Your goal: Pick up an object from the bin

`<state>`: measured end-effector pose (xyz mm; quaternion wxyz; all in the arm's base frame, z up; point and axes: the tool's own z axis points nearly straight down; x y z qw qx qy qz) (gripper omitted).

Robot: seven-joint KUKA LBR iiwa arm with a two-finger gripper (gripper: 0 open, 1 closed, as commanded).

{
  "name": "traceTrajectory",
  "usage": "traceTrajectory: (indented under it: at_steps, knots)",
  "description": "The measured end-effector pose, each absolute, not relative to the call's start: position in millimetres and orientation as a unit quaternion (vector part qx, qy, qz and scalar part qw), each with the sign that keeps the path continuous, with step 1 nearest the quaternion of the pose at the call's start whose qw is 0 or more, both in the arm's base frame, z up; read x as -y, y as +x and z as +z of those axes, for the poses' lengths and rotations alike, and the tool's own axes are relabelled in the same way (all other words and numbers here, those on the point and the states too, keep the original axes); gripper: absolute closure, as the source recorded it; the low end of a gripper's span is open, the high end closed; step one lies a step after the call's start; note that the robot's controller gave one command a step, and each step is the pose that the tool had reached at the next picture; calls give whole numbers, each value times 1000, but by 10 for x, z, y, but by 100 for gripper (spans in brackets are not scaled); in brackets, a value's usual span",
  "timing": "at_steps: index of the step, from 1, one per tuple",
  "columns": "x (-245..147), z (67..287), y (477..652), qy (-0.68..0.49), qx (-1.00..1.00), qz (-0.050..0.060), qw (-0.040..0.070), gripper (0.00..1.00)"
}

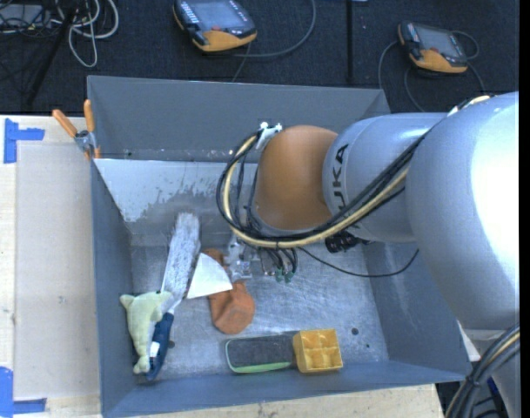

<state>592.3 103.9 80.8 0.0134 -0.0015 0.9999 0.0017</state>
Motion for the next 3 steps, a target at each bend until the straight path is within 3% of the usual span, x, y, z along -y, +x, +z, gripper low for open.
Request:
traceTrajectory:
  at_steps: [3]
  knots:
    - [-1106,818,5958,28,-1000,-1,6,100]
